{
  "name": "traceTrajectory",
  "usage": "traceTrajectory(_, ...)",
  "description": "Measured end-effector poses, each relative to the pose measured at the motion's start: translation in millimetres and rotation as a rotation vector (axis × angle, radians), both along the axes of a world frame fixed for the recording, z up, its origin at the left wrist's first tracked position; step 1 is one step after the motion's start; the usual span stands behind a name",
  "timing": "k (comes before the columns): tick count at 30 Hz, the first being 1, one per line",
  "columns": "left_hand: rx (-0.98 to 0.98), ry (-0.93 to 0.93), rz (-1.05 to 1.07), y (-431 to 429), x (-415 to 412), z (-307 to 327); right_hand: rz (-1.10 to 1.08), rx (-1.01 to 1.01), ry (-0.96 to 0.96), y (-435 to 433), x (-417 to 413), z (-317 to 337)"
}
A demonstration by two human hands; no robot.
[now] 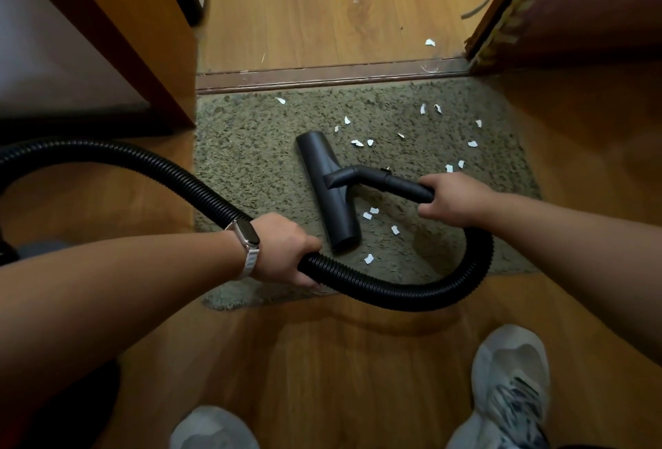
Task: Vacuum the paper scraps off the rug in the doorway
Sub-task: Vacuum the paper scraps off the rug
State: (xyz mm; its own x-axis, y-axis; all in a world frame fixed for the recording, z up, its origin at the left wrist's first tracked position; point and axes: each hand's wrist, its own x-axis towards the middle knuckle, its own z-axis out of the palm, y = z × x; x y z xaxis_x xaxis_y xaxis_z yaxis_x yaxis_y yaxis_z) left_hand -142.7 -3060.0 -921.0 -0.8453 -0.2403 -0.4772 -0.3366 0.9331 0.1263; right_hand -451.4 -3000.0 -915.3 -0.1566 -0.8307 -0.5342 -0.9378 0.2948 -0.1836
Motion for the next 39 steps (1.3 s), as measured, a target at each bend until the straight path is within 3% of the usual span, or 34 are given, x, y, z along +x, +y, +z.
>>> traceTrajectory(8,-0.022,0.039,0.01,-10,6,9,0.2,0.003,-0.027,-16,40,-4)
traceTrajectory(19,-0.133,0.228,0.126,-25,19,5,0.241,-0.001,-0.036,-47,30,-7)
traceTrajectory(28,-0.174,0.343,0.204,-51,12,1,-0.024,-0.154,-0.084,-89,-3,3)
traceTrajectory(39,-0.282,0.34,0.324,-83,0,-3,-0.107,-0.175,-0.02,-118,-25,-12)
